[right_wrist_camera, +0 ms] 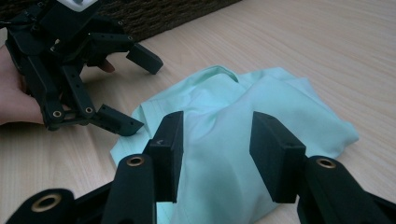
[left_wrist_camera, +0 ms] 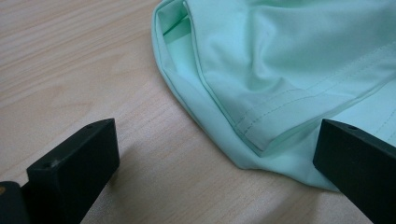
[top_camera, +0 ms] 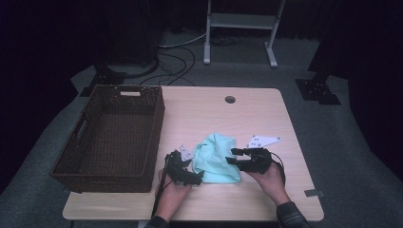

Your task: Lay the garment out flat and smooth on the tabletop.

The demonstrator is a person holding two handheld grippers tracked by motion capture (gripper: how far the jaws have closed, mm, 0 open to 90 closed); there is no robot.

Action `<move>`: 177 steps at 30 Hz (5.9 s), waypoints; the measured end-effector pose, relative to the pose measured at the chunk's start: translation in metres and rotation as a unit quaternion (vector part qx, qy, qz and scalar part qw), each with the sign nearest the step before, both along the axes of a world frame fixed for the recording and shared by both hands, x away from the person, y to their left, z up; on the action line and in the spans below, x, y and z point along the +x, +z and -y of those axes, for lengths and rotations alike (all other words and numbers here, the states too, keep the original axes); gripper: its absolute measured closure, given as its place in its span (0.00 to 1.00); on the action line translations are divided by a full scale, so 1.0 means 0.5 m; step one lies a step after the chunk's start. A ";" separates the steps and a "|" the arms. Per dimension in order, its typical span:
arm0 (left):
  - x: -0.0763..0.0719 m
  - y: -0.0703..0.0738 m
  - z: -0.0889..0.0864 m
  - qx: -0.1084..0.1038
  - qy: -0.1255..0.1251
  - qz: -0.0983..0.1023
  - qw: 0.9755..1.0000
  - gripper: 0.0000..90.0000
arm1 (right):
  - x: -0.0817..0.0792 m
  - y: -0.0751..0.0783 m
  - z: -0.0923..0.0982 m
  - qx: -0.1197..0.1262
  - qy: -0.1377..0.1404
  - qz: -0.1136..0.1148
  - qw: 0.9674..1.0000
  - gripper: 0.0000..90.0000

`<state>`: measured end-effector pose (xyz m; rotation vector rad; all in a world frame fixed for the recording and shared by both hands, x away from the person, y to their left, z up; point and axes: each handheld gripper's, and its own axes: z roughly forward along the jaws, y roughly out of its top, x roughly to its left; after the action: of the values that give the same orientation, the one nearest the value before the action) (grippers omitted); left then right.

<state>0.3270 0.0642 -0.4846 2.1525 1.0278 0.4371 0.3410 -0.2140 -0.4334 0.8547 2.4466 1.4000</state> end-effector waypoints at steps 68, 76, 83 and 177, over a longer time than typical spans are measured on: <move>0.000 0.000 0.000 0.001 -0.001 0.000 1.000 0.00 | 0.034 -0.036 -0.169 -0.027 0.075 -0.033 0.996 0.90; 0.000 0.000 0.000 0.001 0.000 0.000 1.000 0.00 | 0.038 -0.044 -0.187 -0.034 0.087 -0.039 0.995 0.87; 0.000 0.000 0.000 0.000 0.000 0.000 1.000 0.00 | 0.042 -0.052 -0.198 -0.036 0.095 -0.043 0.994 0.82; 0.000 0.000 0.000 0.000 -0.001 0.001 1.000 0.00 | 0.042 -0.034 0.002 -0.043 -0.014 -0.004 0.999 0.96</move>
<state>0.3270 0.0642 -0.4846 2.1529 1.0249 0.4378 0.3621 -0.2148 -0.4502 0.8737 2.4712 1.2751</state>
